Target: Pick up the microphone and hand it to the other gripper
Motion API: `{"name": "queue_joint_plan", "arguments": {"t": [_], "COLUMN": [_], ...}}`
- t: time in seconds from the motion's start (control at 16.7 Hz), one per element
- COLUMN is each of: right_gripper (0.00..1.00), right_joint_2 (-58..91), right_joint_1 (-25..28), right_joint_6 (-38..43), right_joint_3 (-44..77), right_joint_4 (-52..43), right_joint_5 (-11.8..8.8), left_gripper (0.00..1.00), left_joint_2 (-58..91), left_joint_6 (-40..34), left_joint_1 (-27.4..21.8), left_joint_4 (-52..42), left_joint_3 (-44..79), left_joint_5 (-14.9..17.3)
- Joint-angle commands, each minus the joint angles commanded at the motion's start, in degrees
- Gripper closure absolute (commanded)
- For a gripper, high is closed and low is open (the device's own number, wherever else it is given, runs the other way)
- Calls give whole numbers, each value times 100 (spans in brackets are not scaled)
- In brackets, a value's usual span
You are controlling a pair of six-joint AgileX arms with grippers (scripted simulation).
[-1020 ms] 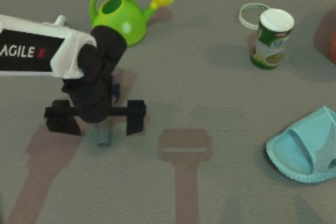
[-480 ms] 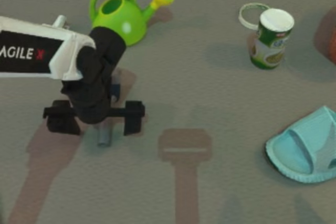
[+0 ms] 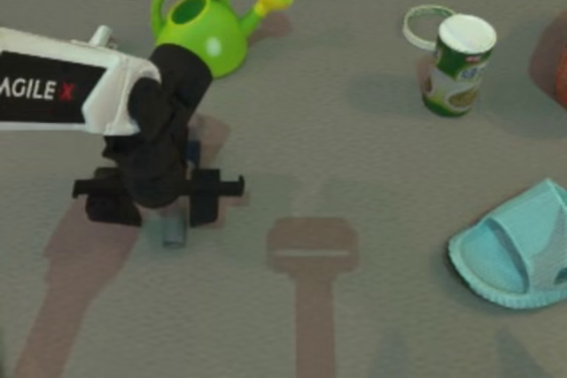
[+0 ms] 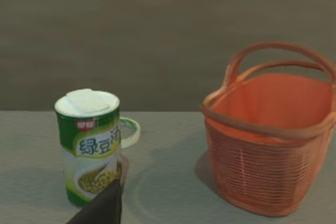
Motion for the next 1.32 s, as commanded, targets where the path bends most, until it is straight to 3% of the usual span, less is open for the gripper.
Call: {"name": "queue_joint_plan", "arguments": {"t": [0.12,0.18,0.78,1.02,1.32], "right_gripper": [0,0,0,0,0], "right_joint_2": [0,0,0,0,0], "right_joint_1": [0,0,0,0,0], "right_joint_6": [0,0,0,0,0], "right_joint_3": [0,0,0,0,0], "right_joint_4": [0,0,0,0,0], "right_joint_5": [0,0,0,0,0], "left_gripper": [98,100,100,100,100], "left_joint_2": [0,0,-265,-411,-843], "left_joint_6": [0,0,111,339,881], "left_joint_1": [0,0,-2,0,54], "left_joint_4": [0,0,-54,789,2854], "left_joint_3": [0,0,75,-86,-634], "left_joint_5": [0,0,-89,196,879]}}
